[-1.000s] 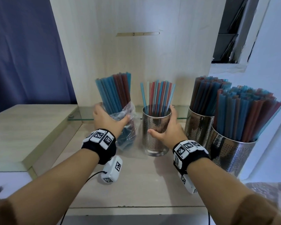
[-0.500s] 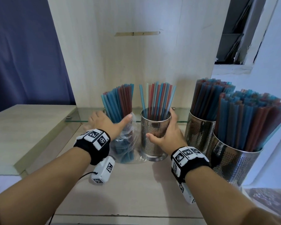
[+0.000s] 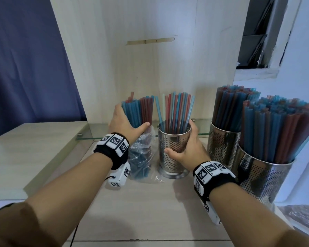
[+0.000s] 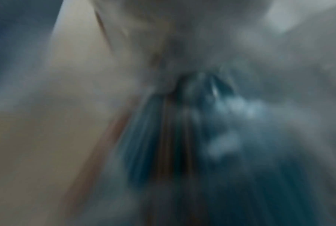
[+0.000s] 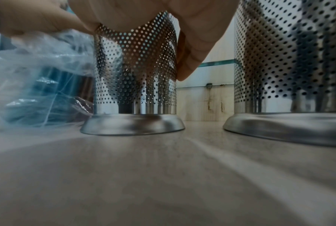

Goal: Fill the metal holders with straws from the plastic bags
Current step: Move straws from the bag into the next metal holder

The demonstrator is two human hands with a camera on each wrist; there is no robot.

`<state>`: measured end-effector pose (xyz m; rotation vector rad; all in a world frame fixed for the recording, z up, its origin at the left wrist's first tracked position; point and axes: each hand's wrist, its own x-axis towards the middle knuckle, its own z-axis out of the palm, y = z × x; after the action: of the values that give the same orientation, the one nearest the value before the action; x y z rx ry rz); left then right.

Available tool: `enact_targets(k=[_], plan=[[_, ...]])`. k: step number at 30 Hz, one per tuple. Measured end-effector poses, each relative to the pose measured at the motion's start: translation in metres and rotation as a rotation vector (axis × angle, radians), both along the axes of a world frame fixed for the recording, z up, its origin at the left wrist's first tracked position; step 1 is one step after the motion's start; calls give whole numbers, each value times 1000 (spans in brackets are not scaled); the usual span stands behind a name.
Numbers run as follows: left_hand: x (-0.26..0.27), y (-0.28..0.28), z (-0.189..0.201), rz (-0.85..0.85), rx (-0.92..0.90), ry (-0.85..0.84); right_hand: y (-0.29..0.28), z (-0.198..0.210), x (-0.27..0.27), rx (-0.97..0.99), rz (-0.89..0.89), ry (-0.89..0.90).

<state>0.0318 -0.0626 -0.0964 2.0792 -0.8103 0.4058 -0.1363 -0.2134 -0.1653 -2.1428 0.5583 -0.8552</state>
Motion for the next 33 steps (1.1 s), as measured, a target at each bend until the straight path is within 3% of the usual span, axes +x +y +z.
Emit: enact_targets(k=[3,5,15,20,33], plan=[[-6,-1,-11,56,228,-18,0,0,0,-1,5,-11],[-6,1,-17,116,262,34,0,0,0,-5,8,-13],[18,10,11,5,87,251,-1,0,2,-16,8,3],[22,8,13,16,133,246,-2,-1,1,-30,4,7],[17,8,20,16,-18,156,0,1,-1,-28,-1,16]])
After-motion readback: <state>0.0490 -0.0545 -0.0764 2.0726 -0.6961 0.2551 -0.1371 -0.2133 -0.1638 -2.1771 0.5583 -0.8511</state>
